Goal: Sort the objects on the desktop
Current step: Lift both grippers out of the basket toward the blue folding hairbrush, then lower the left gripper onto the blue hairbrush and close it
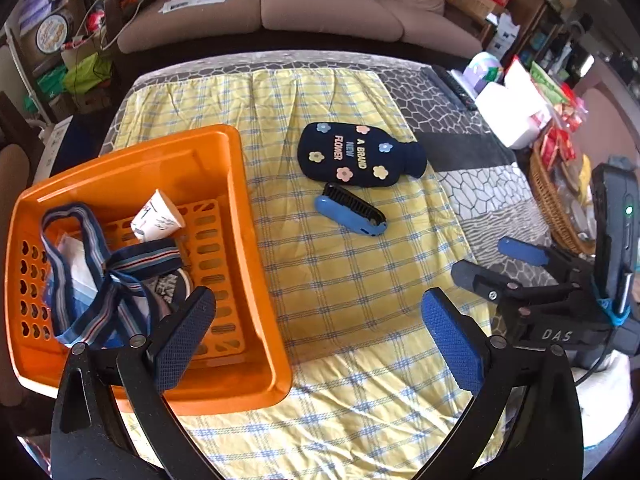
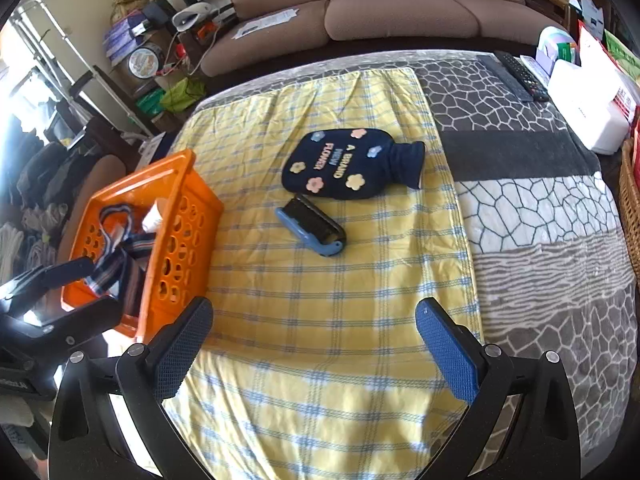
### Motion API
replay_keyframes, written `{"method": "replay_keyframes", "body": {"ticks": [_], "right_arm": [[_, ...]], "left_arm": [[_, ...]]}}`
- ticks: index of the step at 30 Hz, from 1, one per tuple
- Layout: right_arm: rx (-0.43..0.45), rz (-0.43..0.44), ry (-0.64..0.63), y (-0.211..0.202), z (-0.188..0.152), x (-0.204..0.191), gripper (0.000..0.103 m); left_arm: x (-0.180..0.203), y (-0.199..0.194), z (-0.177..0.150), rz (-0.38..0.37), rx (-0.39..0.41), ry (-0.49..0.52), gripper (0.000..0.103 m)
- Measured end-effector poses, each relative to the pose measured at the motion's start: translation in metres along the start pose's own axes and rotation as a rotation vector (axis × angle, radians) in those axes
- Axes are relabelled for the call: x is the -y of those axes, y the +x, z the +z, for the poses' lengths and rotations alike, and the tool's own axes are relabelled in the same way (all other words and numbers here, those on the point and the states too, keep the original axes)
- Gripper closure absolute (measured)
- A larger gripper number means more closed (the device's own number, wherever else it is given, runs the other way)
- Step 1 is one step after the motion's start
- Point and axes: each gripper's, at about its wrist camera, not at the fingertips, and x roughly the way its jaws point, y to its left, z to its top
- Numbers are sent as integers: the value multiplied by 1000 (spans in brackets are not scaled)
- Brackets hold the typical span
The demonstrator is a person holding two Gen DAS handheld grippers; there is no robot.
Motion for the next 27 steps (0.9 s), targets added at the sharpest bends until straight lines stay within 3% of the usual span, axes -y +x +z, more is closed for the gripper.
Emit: {"method": "replay_keyframes", "body": {"ticks": [6,11,19,27], "right_arm": [[-39,-13,-7,30,-4,28,0],[-56,1,17,51,-5,47,0],[-48,6,-9,68,-2,63,0],[-10,-13,-96,72,5,60,0]], "left_arm": [[15,29,22,-46,-20,-20,0],[24,56,39,-62,-51,-29,9],[34,107,55,-74,-103,-59,18],[28,159,66,-112,-180,-158,21]]}}
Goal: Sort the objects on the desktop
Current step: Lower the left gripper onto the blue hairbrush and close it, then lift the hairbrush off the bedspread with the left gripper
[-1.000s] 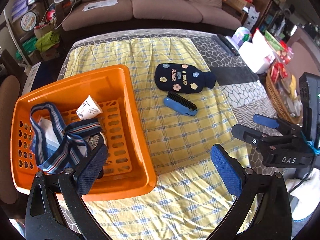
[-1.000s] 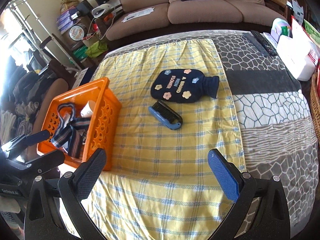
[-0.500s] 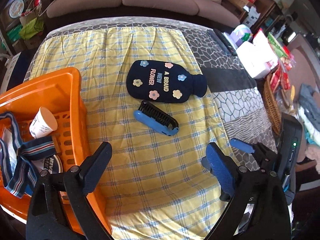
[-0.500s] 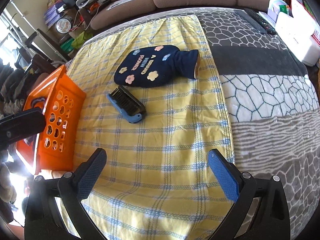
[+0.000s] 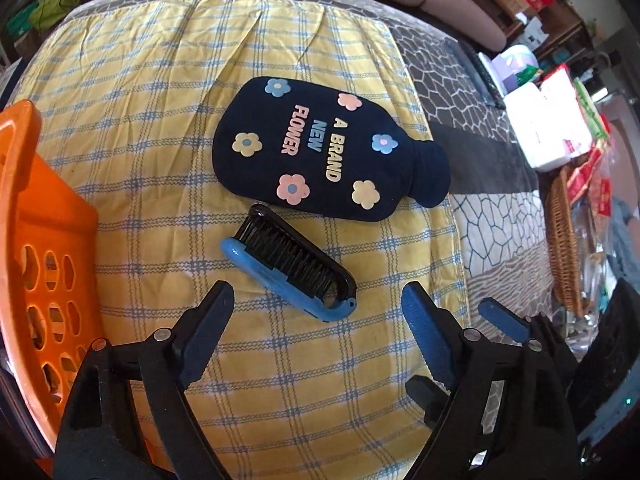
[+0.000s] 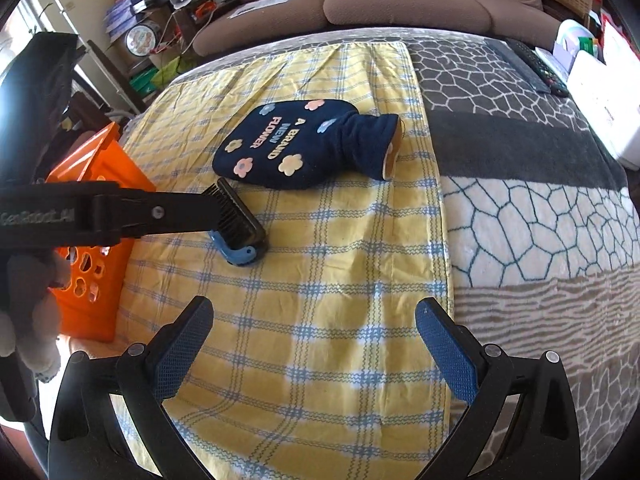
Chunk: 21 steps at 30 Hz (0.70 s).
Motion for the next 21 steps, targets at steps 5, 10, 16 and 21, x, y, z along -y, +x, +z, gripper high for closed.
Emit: {"method": "replay_keyframes", "body": {"ticks": [5,10,16,21], "right_arm": [[31,14,-51,3,2,-5,0],[42,31,-89,11,2,-9,0],[50,78,-142,19,5,-20,0],[40,96,-212,29,12,-36,6]], "left_arm": [[-5,20,9,9,-6,-27,28],[-12,35,10,27,-23,-33,42],[-22,33,10,-13,-19,-66,49],[-31,30,10,-55,-16,-95,54]]}}
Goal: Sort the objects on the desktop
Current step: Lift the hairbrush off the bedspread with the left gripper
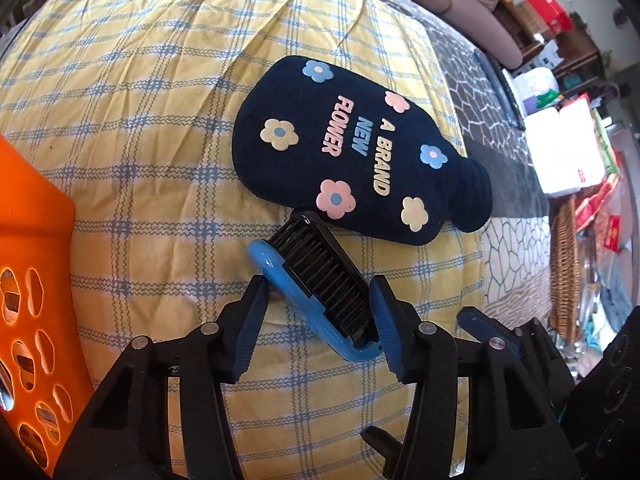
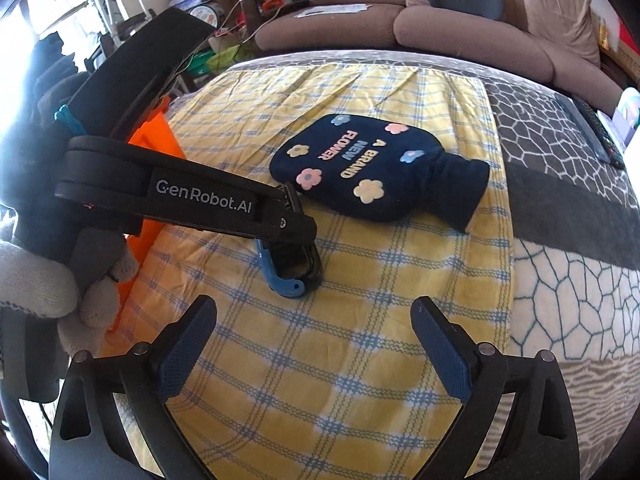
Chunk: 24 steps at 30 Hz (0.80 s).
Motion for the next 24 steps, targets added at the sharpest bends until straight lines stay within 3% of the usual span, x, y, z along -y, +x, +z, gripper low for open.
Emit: {"method": "replay_keyframes", "body": {"ticks": [4,6,14,17,24], "right_arm": [[-48,8,-43,17,10,-5,15],[-74,7,-63,27,14,-6,27],[-147,44,-76,47,21,-9,34],[-157,84,-76,48,23,-13,45],[-200,75,-58,53,26,-16,46]], "left_arm": [[-3,-1,0,-12,2,-10,55],[-3,-1,0,-13,4,-9,55],[-5,-4,-3,-38,8,-24,62],[-5,-4,-7,-60,0,-32,65],[-7,-6,-9,-79,-8,-46,68]]}}
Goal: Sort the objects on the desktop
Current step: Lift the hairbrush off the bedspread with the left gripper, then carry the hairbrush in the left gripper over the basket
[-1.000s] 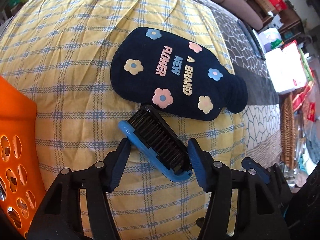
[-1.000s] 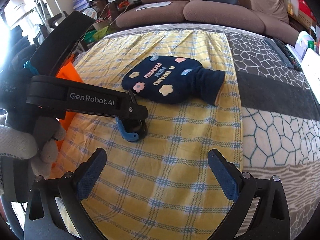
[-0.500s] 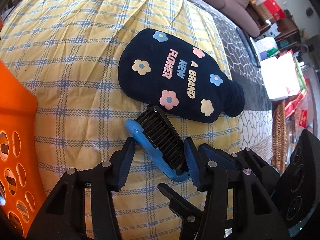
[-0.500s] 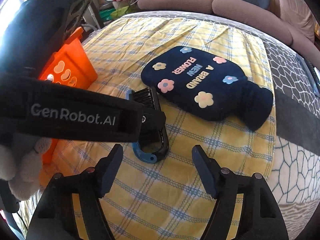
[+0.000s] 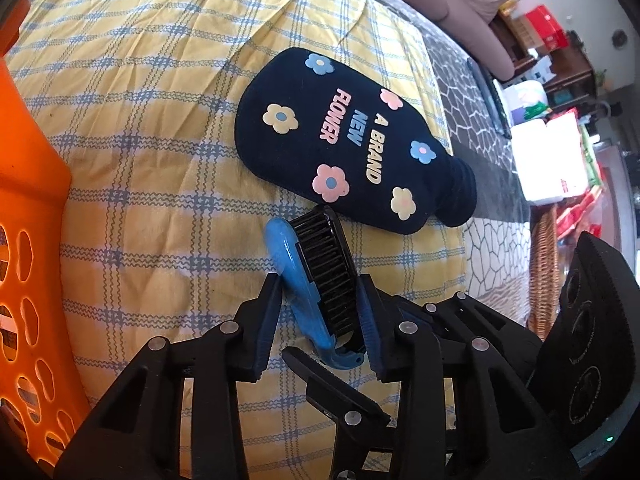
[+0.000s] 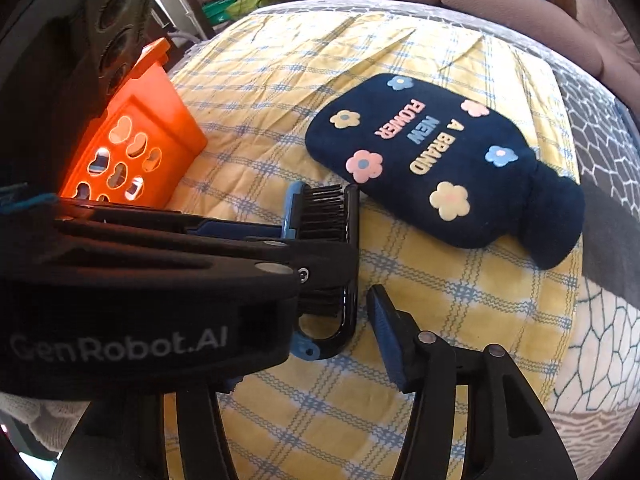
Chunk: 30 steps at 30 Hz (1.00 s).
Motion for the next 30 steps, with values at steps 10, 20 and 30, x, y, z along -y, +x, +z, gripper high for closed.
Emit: {"method": "replay_keyframes", "body": {"ticks": [10,20,30], "right_arm": [[24,178,105,-10,-4,11,46],[79,184,96,-51,-1,-8,46],[118,142,24,-104,4,-59,46]], "left_arm": [[3,-15,-6,-19,26,13,73],[17,-61,-16,-68,72,35,72],[12,-136,-40,-105,155,49,73]]}}
